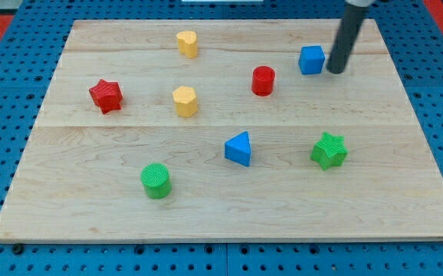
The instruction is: Push the yellow heart towards the top center
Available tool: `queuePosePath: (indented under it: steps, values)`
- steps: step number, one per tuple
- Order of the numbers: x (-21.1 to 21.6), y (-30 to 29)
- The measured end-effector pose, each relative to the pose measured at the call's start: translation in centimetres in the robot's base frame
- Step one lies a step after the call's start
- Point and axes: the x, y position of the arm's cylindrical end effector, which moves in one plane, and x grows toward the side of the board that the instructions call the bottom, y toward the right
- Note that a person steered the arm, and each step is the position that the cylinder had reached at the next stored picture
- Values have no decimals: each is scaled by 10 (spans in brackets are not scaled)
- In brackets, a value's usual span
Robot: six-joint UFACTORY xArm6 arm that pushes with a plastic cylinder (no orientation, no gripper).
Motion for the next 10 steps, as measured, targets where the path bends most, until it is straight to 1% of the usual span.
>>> queuePosePath:
  steps: [1,2,3,4,5,6,7,8,9,10]
  values:
    - [-10,-46]
    - [-35,-69]
    - [-43,-86]
    - [-30,-146]
    - [-34,-199]
    - [-56,-234]
    - [-38,-247]
    - [-50,-317]
    - [-66,-312]
    - [-98,-279]
